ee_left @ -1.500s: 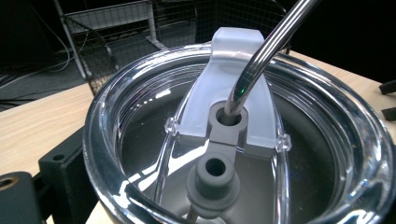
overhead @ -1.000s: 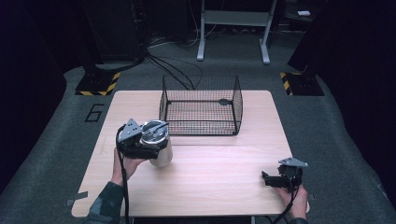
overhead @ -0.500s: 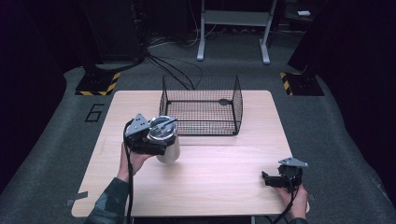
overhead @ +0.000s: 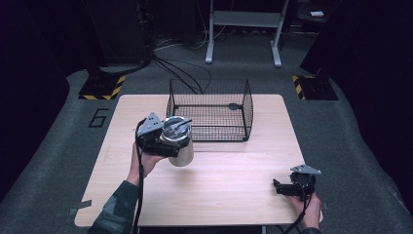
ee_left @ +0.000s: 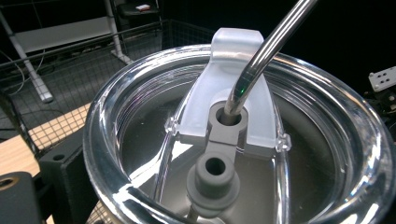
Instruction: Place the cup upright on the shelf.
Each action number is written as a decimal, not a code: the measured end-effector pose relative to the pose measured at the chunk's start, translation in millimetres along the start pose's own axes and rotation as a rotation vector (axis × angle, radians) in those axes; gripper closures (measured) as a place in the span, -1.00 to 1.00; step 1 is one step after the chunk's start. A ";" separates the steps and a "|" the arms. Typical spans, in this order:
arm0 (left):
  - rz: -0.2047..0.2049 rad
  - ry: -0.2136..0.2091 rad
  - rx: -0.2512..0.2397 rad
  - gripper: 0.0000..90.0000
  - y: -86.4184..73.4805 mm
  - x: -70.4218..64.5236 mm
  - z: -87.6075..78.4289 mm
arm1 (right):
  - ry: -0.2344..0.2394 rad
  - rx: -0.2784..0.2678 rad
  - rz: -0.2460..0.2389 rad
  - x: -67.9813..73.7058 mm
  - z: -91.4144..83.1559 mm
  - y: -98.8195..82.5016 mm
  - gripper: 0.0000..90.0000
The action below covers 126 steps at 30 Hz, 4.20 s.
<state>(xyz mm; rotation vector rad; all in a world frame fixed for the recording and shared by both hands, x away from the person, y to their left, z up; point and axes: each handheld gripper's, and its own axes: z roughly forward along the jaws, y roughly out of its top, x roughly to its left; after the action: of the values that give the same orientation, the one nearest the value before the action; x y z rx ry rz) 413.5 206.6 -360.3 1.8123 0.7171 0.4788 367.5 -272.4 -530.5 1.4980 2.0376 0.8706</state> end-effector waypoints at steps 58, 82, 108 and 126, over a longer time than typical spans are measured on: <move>0.043 0.008 0.006 -0.92 87.9 23.0 69.6 | -0.001 0.000 0.001 0.1 0.0 -0.1 -1.00; 0.019 0.094 0.005 -0.92 96.1 39.9 107.3 | -0.003 0.004 0.003 0.5 -0.3 0.1 -1.00; -0.032 0.183 0.039 -0.92 86.9 59.8 154.0 | 0.000 0.000 0.003 0.3 -0.3 0.2 -1.00; -0.090 0.212 0.110 -0.92 63.0 68.3 184.6 | -0.005 -0.001 0.005 1.0 -0.1 0.1 -1.00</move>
<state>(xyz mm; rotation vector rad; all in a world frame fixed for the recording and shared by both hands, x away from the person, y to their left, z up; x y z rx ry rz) 595.5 108.9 -365.3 1.8391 0.9829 0.5873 367.2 -271.4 -530.3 1.5042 2.0303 0.8693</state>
